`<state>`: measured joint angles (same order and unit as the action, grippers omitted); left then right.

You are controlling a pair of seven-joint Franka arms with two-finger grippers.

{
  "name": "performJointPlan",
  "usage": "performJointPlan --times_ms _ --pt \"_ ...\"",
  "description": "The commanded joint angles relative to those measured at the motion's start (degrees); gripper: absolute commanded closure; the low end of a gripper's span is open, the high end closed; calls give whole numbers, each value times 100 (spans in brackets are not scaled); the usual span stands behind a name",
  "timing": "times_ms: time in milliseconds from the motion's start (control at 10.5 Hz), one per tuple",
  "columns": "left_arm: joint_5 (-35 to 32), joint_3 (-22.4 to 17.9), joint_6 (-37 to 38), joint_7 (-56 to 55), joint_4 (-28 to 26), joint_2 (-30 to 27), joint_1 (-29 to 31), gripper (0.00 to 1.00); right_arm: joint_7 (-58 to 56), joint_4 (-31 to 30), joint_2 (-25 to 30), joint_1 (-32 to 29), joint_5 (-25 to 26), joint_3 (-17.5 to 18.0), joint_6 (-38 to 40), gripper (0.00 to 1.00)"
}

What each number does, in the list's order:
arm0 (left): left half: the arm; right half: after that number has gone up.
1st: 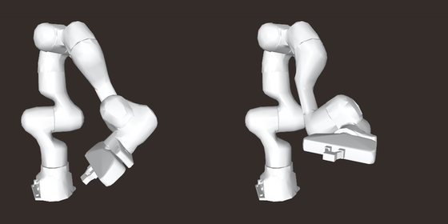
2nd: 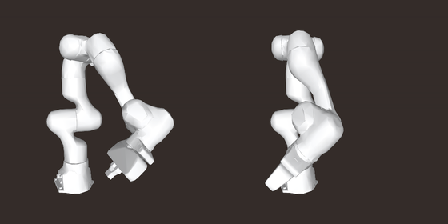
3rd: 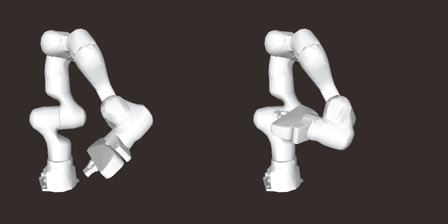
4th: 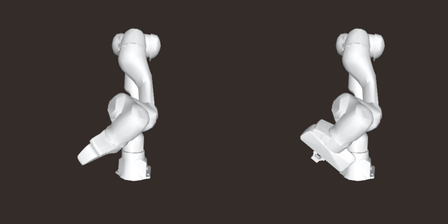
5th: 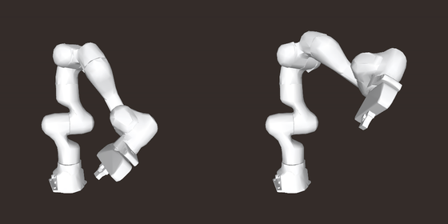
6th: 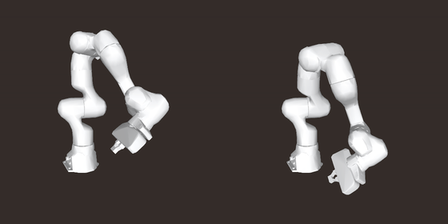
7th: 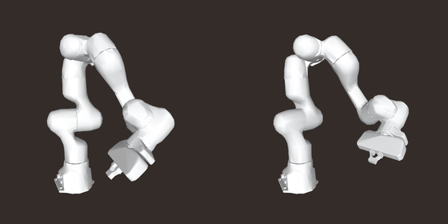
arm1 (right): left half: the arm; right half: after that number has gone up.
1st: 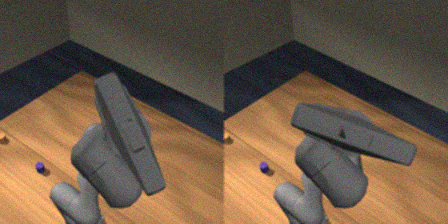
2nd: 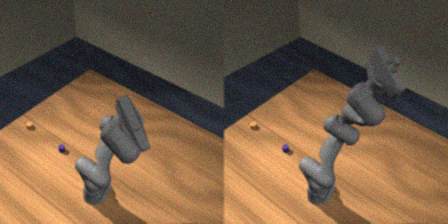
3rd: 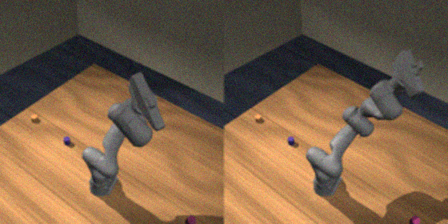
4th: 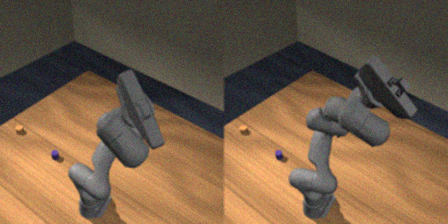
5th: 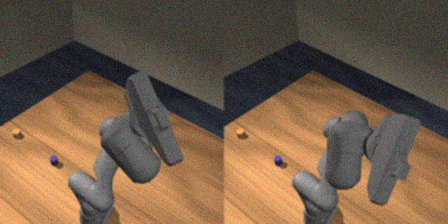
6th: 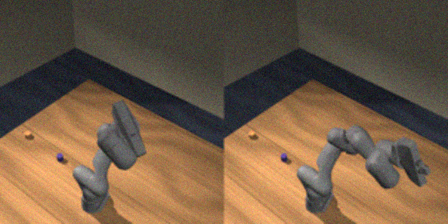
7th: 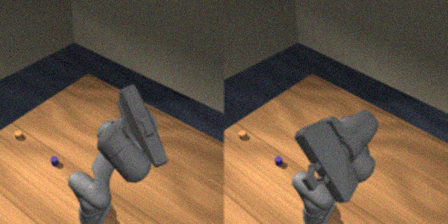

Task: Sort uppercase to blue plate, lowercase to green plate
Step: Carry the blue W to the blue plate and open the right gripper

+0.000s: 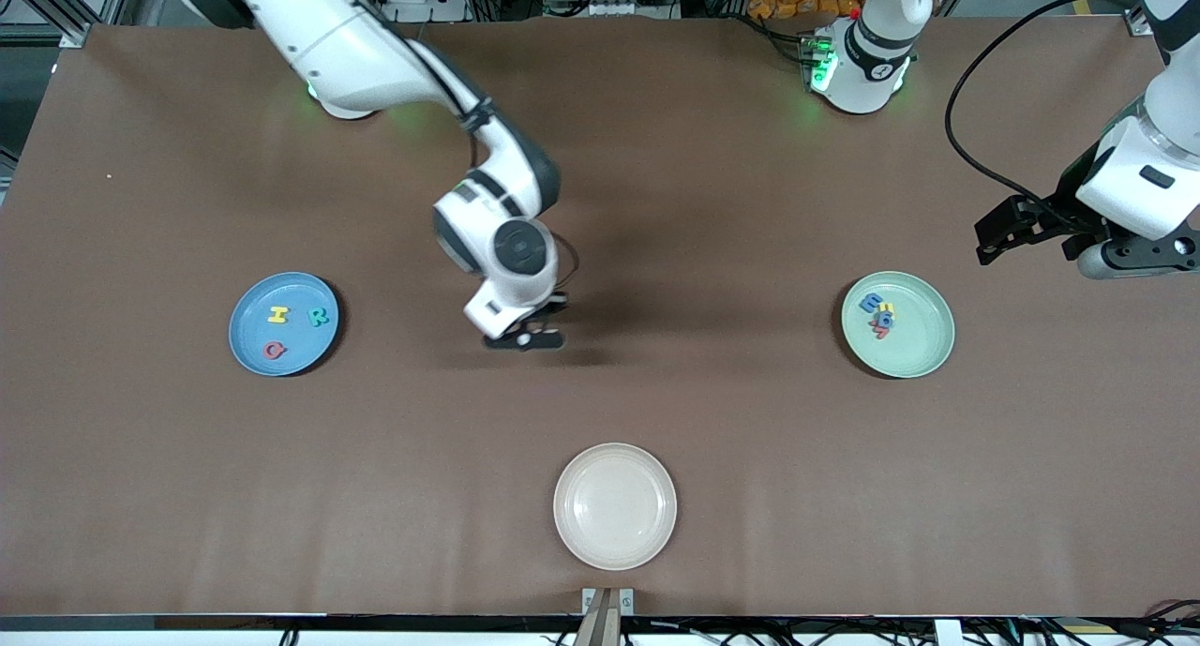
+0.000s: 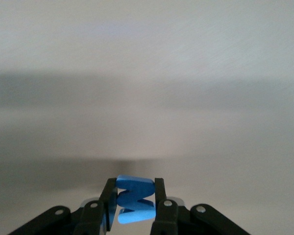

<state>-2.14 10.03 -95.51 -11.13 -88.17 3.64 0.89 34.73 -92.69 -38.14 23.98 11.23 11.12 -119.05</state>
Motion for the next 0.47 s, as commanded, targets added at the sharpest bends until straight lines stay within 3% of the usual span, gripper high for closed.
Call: performJointPlan --times_ms 0,380 --pt "170 -54 41 40 107 41 -45 0 -1741 -486 464 -270 -112 -643 214 85" --pt "82 -28 68 102 107 41 -62 0 -3598 -1512 1298 -612 -112 -1383 409 85"
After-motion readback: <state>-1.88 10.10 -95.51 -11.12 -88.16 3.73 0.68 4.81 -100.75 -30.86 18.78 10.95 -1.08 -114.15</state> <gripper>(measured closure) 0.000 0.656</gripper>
